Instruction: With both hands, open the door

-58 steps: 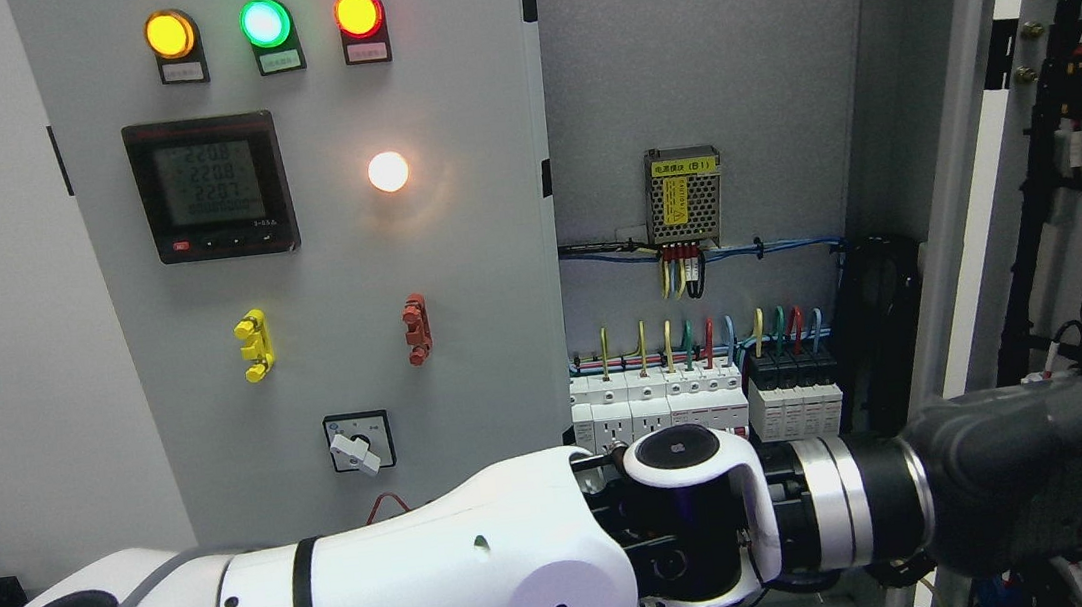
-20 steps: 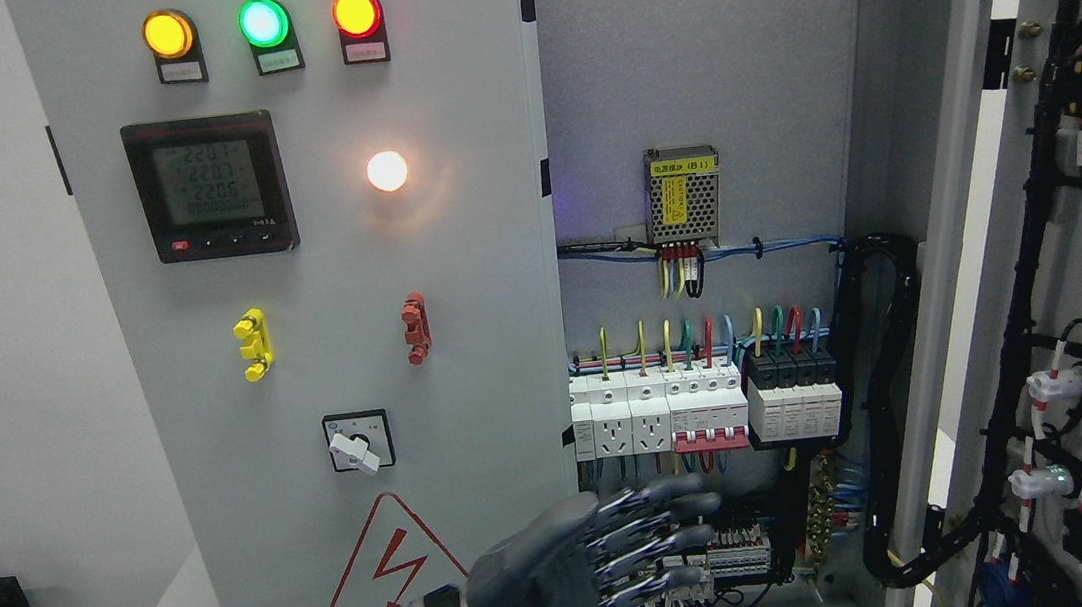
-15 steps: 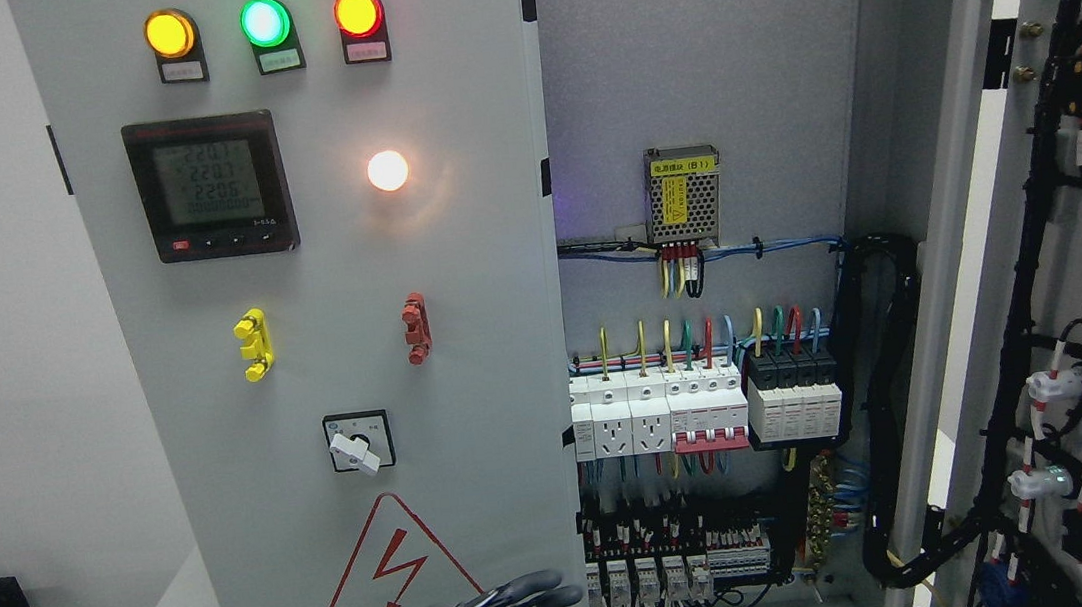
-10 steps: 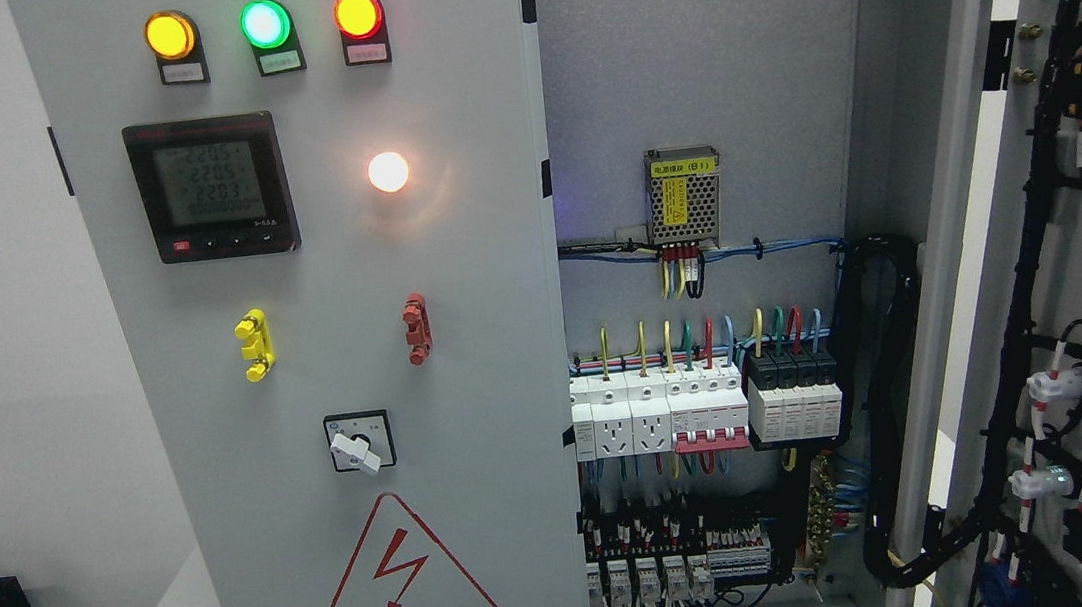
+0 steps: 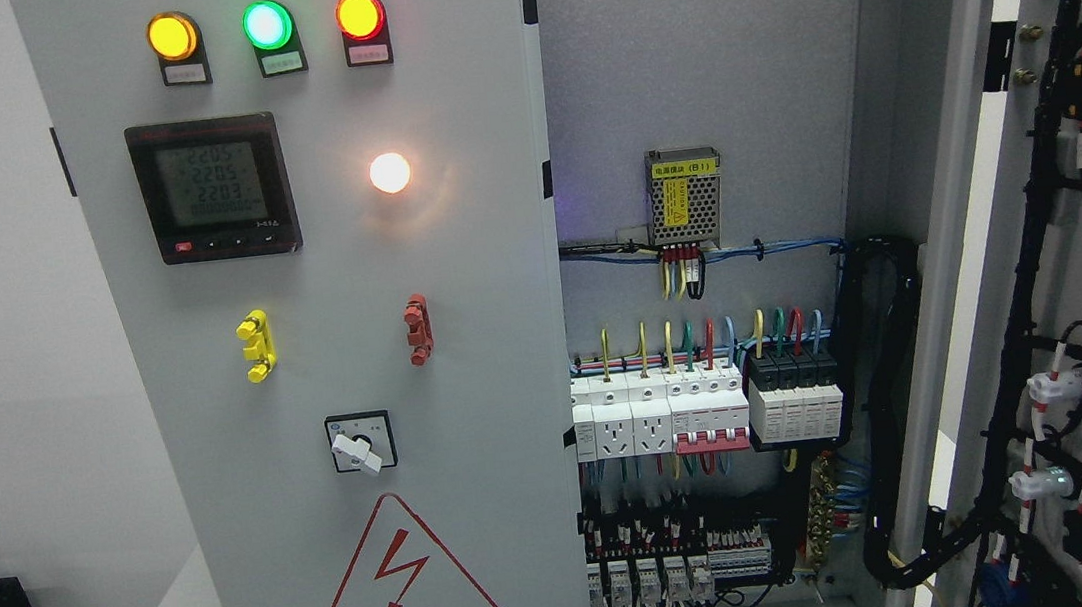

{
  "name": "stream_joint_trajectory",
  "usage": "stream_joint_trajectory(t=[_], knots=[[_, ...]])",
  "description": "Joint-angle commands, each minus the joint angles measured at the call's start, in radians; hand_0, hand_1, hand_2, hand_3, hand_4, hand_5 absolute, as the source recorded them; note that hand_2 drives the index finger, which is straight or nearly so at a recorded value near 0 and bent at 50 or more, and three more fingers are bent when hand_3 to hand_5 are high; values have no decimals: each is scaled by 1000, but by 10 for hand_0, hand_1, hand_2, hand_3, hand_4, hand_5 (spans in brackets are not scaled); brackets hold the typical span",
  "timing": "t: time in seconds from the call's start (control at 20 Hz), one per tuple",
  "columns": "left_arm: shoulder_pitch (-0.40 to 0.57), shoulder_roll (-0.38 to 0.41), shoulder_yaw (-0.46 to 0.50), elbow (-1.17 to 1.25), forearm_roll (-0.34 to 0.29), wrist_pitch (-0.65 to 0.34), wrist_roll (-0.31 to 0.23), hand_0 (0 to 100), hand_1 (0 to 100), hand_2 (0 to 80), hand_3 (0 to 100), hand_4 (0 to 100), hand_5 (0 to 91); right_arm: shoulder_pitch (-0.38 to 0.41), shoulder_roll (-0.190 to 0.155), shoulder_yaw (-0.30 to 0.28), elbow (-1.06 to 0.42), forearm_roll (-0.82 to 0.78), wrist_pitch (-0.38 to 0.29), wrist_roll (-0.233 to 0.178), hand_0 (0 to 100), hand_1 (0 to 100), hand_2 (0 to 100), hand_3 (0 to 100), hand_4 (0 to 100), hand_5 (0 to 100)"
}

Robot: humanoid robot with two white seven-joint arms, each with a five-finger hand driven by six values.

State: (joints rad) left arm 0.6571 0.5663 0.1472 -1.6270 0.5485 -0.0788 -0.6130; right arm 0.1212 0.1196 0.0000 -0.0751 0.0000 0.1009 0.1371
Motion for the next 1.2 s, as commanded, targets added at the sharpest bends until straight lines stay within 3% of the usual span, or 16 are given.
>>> stream_joint_trajectory(t=[0.0,0.15,0.35,0.5,0.75,0.85,1.15], knots=[[164,-370,411,302,-445,-41,9,120,389,0,0,0,0,0,0,-22,0,31,0,-1,120,389,0,0,0,0],[70,-368,387,604,-606,-76,10,120,389,0,0,0,0,0,0,-22,0,31,0,-1,120,389,0,0,0,0],[-173,-312,364,1069,-749,-98,13,120,389,0,0,0,0,0,0,-22,0,31,0,-1,120,389,0,0,0,0],[-324,-284,323,1356,-821,-99,47,120,389,0,0,0,0,0,0,-22,0,31,0,-1,120,389,0,0,0,0],[-346,-308,175,1441,-841,-95,62,120,389,0,0,0,0,0,0,-22,0,31,0,-1,120,389,0,0,0,0],[-352,-368,126,1451,-843,-95,82,120,389,0,0,0,0,0,0,-22,0,31,0,-1,120,389,0,0,0,0],[-405,-528,11,1458,-866,-85,269,120,389,0,0,0,0,0,0,-22,0,31,0,-1,120,389,0,0,0,0]])
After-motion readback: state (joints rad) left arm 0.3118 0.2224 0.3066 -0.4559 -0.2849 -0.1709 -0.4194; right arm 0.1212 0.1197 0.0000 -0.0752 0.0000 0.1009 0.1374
